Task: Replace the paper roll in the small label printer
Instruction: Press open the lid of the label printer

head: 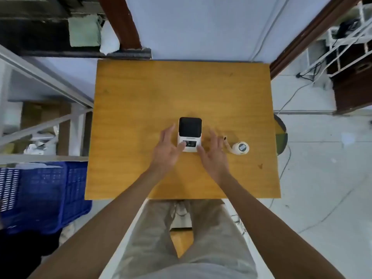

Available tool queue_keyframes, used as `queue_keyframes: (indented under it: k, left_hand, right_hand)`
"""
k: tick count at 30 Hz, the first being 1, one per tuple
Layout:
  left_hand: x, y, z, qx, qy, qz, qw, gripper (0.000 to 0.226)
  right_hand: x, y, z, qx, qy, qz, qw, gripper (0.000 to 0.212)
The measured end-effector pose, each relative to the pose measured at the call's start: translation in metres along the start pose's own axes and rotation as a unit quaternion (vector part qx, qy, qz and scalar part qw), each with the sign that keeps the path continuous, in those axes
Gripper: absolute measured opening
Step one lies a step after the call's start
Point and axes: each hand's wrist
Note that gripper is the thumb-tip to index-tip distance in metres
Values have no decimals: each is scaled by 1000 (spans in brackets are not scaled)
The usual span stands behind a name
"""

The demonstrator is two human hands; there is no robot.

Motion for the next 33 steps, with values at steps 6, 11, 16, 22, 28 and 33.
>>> queue_keyframes:
  k: [6, 11, 16, 22, 28, 33]
  left_hand:
    - [-22, -35, -15, -65, 0, -79, 995, 84]
    - [-23, -55, -37, -50, 117, -94, 987, 65]
    - [-17, -67, -56, -23, 165, -68, 984, 65]
    - [4, -78, -67, -50, 220, -108, 968, 68]
    - [18, -79, -82, 66, 252, -124, 957, 54]
    - [47, -72, -75, 58, 231, -131, 962, 44]
  right_hand:
    - [-25, 11, -27, -7, 58, 119, 991, 84]
    - [-35, 38, -52, 98, 139, 168, 971, 75]
    - [-37, 52, -61, 128, 171, 219, 952, 71]
    - [-28, 63, -71, 168, 176, 263, 933, 72]
    - [-24, 71, -71, 204, 234, 327, 892, 77]
    - [10, 78, -67, 231, 224, 298, 898, 73]
Point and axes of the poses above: each hand's wrist, its own x-axis away from the middle knuckle, its own z-axis out of the back of the hand, y = z × x, and after that the axes turned 4 degrees about -x, right-handed
